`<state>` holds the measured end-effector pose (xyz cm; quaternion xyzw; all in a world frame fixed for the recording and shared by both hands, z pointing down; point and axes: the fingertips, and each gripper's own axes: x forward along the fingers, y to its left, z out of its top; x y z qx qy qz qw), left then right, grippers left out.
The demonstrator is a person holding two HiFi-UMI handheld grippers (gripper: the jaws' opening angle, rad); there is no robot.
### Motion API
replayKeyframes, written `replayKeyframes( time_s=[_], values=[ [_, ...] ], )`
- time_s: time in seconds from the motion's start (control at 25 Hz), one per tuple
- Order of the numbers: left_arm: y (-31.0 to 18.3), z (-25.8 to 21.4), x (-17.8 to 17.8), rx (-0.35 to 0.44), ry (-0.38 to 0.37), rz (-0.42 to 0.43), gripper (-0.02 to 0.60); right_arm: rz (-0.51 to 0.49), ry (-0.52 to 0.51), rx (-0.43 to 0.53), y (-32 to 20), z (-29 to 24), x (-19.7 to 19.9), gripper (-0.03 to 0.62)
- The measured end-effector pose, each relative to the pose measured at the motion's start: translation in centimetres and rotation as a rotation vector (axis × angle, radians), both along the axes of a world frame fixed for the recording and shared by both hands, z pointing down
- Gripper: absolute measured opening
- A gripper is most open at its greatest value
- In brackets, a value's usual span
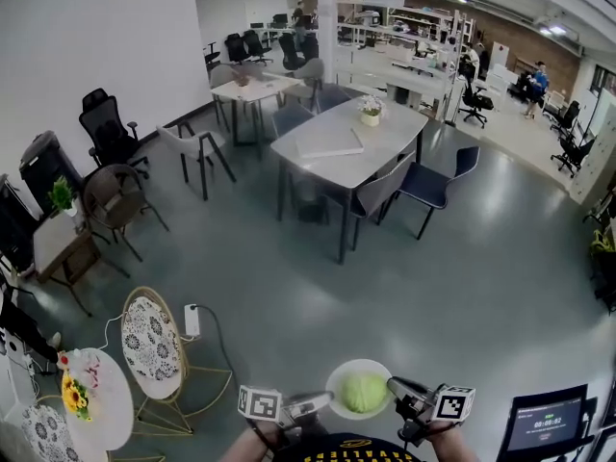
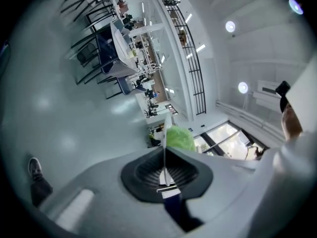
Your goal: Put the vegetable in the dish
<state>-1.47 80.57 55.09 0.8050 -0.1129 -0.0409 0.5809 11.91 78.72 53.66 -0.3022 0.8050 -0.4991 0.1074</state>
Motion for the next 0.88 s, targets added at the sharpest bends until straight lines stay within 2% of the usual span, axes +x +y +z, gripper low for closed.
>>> replayKeyframes(
  time_s=[0.16, 0.4, 0.64, 0.88],
  values=[
    [-4.1, -0.8, -2.2, 0.008, 0.019, 0.021, 0.009, 0.010, 0.007, -0.001, -3.8, -1.0, -2.1, 0.025],
    [-8.8, 0.3, -5.0, -0.034, 0.044, 0.017, 0.009, 0.007, 0.025, -0.029, -8.7, -0.2, -5.1, 0.025],
    [-14.1, 0.2, -4.1, -0.039, 0.026, -0.008, 0.009, -0.031, 0.017, -0.042, -14.4, -0.1, -4.2, 0.025],
    [-21.9, 0.0, -1.7, -0.035, -0.022, -0.117, 0.009, -0.127, -0.020, -0.030, -23.5, 0.5, -2.0, 0.025]
  ],
)
